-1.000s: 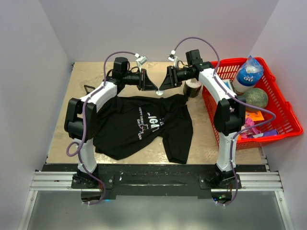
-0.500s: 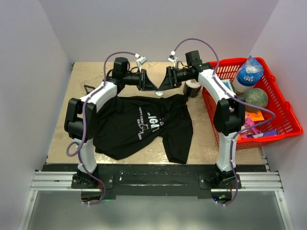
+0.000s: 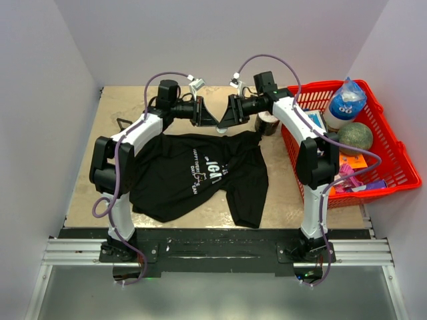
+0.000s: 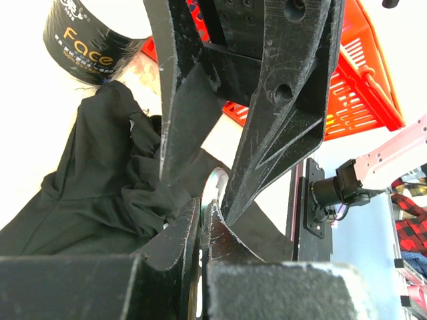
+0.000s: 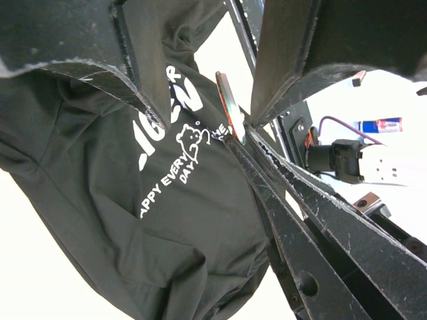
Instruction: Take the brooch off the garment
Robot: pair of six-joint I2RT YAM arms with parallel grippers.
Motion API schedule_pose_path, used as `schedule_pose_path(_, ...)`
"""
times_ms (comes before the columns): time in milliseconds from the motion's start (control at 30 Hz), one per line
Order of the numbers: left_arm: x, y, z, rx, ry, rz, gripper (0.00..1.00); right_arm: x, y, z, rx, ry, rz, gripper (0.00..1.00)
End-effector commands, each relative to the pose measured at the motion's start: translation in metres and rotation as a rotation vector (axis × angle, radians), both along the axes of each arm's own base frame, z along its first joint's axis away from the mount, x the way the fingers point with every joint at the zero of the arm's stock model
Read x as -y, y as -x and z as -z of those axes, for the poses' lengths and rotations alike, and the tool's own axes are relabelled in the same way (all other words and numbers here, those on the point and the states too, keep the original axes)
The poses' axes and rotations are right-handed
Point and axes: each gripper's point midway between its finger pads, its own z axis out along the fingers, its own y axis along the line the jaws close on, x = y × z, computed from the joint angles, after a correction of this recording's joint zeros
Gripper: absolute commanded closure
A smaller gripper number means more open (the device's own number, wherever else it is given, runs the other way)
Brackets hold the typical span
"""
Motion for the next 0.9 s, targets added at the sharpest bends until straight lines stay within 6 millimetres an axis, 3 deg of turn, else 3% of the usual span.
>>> schedule_pose_path(0, -0.003, 0.003, -0.029, 0.065, 0.028, 0.009, 1.00, 0.001, -0.001, -0.013, 0.068, 0.012, -0.003, 0.51)
schedule_pose_path(333, -0.001, 0.003, -0.026, 0.054, 0.039, 0.025, 1.00, 0.000, 0.003, -0.023, 0.118, -0.005, -0.046, 0.64)
schedule_pose_path(867, -0.003, 0.007, -0.023, 0.059, 0.056, 0.078, 1.00, 0.006, 0.010, -0.030, 0.202, 0.011, -0.121, 0.67)
